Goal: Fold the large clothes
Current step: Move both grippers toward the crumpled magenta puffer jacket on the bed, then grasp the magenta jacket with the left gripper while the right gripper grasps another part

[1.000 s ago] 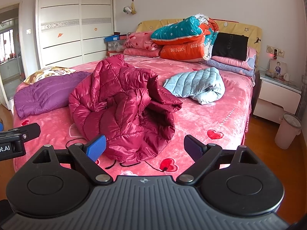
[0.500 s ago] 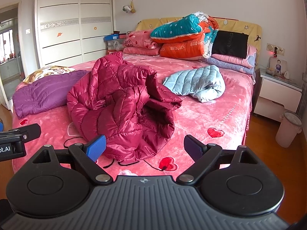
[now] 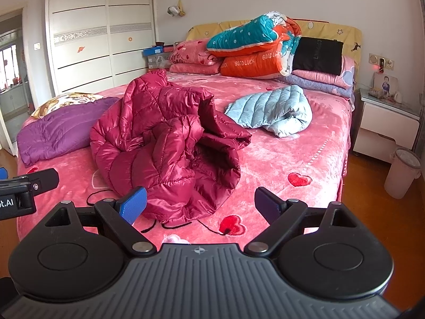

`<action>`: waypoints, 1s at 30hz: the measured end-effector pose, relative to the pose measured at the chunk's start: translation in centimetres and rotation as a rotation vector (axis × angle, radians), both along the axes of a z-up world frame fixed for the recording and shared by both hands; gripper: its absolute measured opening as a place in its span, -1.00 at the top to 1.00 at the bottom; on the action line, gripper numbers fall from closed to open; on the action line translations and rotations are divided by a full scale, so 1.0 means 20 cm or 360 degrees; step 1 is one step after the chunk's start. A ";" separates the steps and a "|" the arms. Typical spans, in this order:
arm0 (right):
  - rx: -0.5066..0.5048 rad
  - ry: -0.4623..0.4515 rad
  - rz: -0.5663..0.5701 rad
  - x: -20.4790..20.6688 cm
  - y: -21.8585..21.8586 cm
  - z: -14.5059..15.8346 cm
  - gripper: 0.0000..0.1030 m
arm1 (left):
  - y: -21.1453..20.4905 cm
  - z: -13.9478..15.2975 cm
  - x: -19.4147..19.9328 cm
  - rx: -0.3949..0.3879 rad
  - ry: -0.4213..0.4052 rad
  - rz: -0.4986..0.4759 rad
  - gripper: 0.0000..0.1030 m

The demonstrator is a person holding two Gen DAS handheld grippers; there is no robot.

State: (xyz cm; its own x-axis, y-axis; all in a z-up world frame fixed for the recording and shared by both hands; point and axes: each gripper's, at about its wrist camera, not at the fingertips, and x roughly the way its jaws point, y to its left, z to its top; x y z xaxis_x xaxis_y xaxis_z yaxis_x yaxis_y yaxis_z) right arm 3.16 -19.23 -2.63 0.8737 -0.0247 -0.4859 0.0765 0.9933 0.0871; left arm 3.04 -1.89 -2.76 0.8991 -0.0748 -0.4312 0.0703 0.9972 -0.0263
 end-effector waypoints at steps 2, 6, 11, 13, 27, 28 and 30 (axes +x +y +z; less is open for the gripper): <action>0.0005 0.0005 -0.0002 0.01 -0.01 -0.01 -1.00 | -0.01 0.00 0.01 -0.0002 0.0003 -0.0005 -0.99; 0.0009 0.0015 -0.0010 0.03 -0.02 -0.03 -1.00 | -0.02 -0.02 0.04 0.0000 0.0017 -0.0016 -0.99; 0.0026 0.0031 -0.0019 0.06 -0.04 -0.06 -1.00 | -0.03 -0.04 0.08 -0.0001 0.0033 -0.0027 -0.99; 0.0037 0.0046 -0.0022 0.07 -0.05 -0.08 -1.00 | -0.03 -0.05 0.09 0.0002 0.0039 -0.0028 -0.99; 0.0209 0.0124 -0.0135 0.25 -0.27 -0.30 -1.00 | -0.10 -0.19 0.26 0.0043 0.0078 -0.0104 -0.99; 0.0221 0.0119 -0.0150 0.26 -0.29 -0.32 -1.00 | -0.11 -0.20 0.27 0.0049 0.0076 -0.0117 -0.99; 0.0236 0.0103 -0.0179 0.29 -0.34 -0.35 -1.00 | -0.15 -0.21 0.30 0.0058 0.0069 -0.0158 -0.99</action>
